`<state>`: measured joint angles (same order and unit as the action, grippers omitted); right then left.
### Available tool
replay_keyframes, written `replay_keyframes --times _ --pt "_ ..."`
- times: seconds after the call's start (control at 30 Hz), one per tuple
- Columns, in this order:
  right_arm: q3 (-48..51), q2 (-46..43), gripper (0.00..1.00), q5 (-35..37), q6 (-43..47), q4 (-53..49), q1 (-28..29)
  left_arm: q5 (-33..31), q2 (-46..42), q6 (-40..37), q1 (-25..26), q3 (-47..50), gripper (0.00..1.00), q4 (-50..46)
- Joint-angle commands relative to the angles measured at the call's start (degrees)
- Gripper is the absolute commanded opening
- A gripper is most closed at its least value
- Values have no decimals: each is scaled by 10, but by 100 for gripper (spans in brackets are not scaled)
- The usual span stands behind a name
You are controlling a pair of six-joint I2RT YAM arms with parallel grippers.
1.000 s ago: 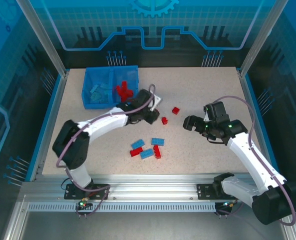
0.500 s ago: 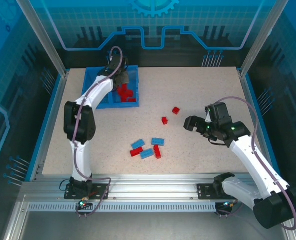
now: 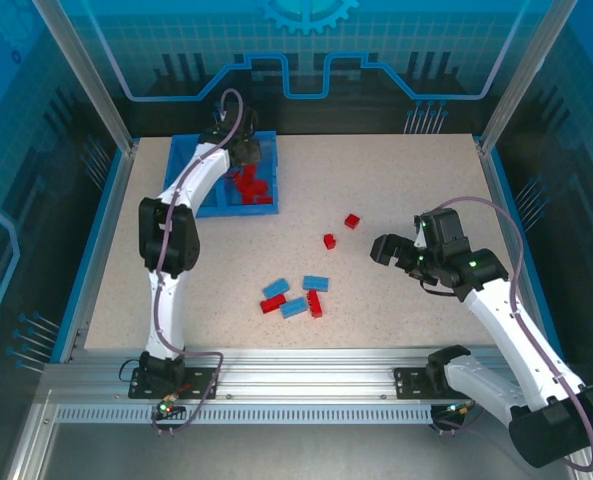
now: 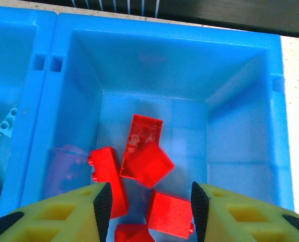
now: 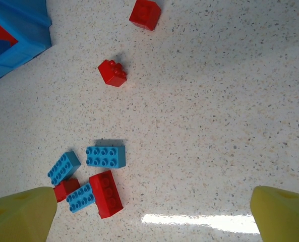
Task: Sort the legos into containers by color
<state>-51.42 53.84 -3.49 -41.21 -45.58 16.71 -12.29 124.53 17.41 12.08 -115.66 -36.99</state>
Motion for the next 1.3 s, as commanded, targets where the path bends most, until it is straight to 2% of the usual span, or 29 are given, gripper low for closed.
replay_keyframes --times 0.0,0.07,0.17,0.3,0.4,0.47,0.57,0.7,0.83,1.07,1.27 --pt "-3 6 100 -2 -12 1 -8 66 -138 39 7 85 48 32" --pt "-3 14 100 -6 -12 8 -8 89 -216 46 20 164 49 62" --pt "-5 28 100 -11 -11 15 -7 102 -320 40 66 267 50 85" --pt "-14 46 100 -14 0 12 -7 101 -406 -15 175 372 53 82" --pt "-17 51 100 -15 8 4 -8 73 -425 -59 260 417 59 53" --pt "-20 51 100 -14 13 -6 -8 22 -421 -9 293 426 63 19" --pt "-19 43 100 -11 14 -13 -11 24 -408 122 312 453 77 13" --pt "-9 29 100 -13 9 -12 -17 -38 -360 194 369 467 94 31" --pt "-6 23 100 -17 13 -16 -22 -66 -294 244 395 451 96 27" --pt "-1 10 100 -20 22 -26 -34 -119 -180 288 424 404 97 2" --pt "6 -2 100 -25 21 -24 -42 -98 -133 302 430 392 96 20"
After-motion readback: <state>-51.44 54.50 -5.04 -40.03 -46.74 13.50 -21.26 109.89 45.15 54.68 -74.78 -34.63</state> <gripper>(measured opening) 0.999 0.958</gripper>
